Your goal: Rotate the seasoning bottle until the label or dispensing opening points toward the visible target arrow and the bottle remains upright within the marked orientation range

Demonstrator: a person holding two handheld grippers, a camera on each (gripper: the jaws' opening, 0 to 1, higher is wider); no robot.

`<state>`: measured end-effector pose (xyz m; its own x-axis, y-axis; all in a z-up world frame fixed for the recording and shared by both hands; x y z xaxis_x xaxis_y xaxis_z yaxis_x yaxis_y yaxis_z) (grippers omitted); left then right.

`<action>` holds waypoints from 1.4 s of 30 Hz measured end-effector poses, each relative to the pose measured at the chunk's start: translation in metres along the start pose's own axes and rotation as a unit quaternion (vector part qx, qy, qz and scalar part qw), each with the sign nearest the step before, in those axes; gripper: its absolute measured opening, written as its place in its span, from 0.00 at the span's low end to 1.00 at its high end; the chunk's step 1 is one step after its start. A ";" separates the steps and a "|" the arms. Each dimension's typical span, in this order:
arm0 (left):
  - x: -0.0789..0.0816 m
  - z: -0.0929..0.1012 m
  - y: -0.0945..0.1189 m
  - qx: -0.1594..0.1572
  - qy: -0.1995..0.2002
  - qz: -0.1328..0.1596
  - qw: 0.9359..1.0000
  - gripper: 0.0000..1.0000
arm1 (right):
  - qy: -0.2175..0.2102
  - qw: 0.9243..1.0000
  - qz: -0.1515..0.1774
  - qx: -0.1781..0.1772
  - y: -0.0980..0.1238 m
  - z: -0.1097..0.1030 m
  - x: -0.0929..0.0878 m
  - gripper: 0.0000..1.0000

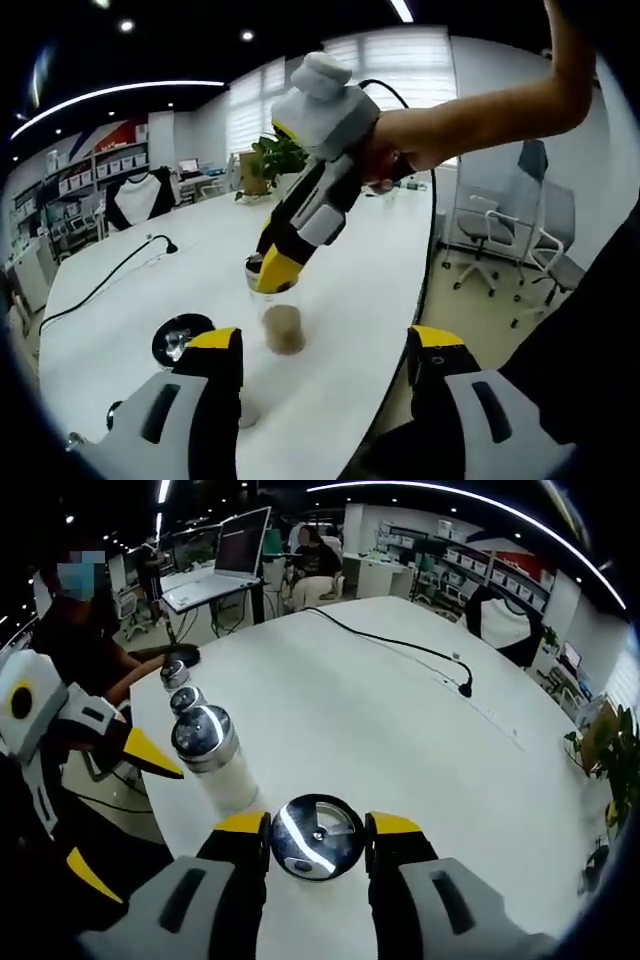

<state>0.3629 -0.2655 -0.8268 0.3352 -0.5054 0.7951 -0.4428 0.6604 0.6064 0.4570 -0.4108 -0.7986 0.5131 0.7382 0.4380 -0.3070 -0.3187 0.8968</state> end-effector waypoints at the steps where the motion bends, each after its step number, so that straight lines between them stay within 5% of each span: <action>1: 0.001 0.000 -0.001 -0.002 0.002 -0.002 1.000 0.71 | 0.001 1.000 0.000 0.002 0.001 -0.001 -0.001 0.35; 23: -0.001 0.008 -0.045 -0.045 0.028 -0.028 0.998 0.71 | 0.014 1.000 0.004 0.022 0.012 -0.001 -0.024 0.35; 42: 0.001 -0.008 -0.094 -0.049 -0.003 -0.054 0.997 0.65 | 0.056 0.997 -0.005 0.046 0.012 0.003 -0.027 0.35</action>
<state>0.4117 -0.3238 -0.8833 0.3704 -0.5794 0.7260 -0.3211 0.6535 0.6854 0.4414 -0.4364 -0.7993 0.4207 0.8021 0.4239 -0.2253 -0.3602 0.9053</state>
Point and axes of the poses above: the point that each gripper's makers call its tool centre point, and the gripper's own axes: y roughly backward along the fingers, z roughly to its right, x roughly out of its top, the point moved 10 cm from there along y, roughly backward along the fingers, and after that the axes turned 15 degrees about -z, right-handed, at the moved point
